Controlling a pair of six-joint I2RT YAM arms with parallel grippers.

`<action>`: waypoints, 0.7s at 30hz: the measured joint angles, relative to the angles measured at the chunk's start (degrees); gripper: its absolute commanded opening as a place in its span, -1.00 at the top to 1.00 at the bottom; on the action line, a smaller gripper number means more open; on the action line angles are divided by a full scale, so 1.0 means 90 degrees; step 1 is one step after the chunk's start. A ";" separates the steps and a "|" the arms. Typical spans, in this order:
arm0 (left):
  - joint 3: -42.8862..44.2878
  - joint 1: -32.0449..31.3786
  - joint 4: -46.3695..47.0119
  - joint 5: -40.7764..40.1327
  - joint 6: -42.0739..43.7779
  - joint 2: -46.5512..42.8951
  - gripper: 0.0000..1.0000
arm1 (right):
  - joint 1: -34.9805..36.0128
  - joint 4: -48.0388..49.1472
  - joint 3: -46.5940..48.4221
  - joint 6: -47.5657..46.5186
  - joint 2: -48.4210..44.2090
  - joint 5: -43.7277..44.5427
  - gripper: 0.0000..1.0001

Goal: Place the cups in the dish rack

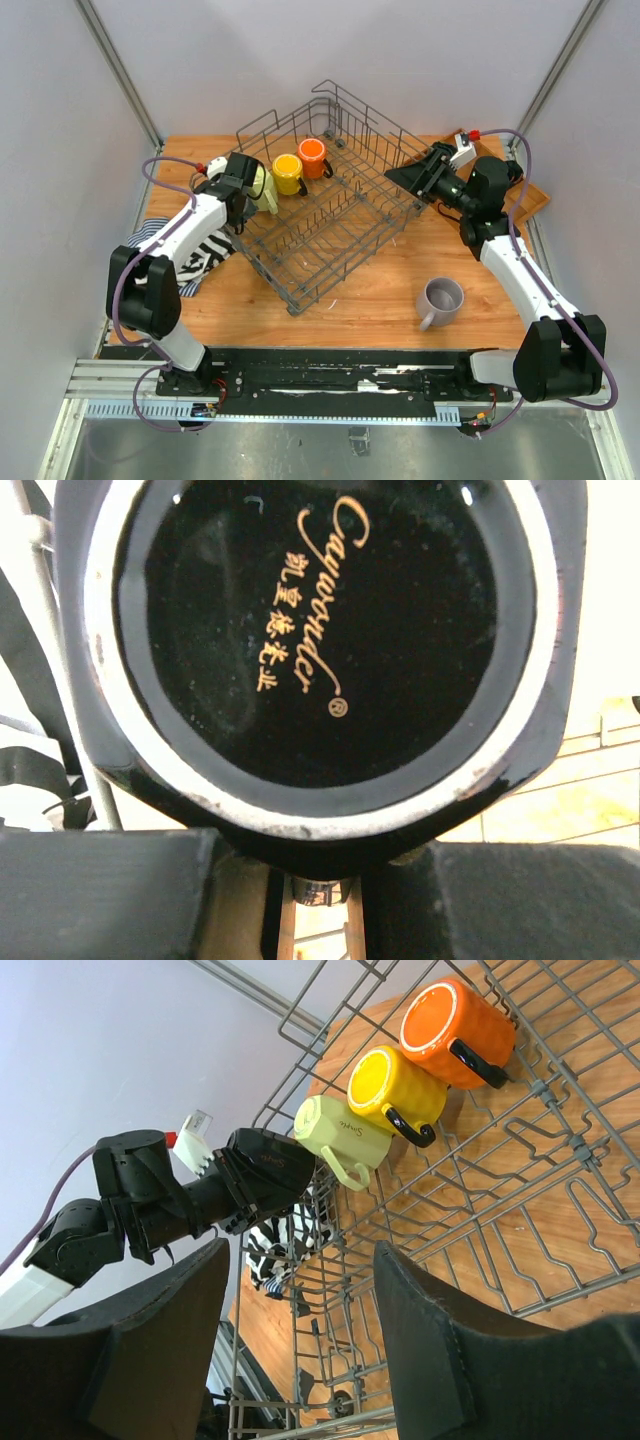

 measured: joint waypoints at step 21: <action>-0.0041 0.0002 0.0357 0.0049 -0.0318 0.0663 0.99 | -0.0134 0.0000 -0.0109 0.0000 0.0000 -0.0068 -0.20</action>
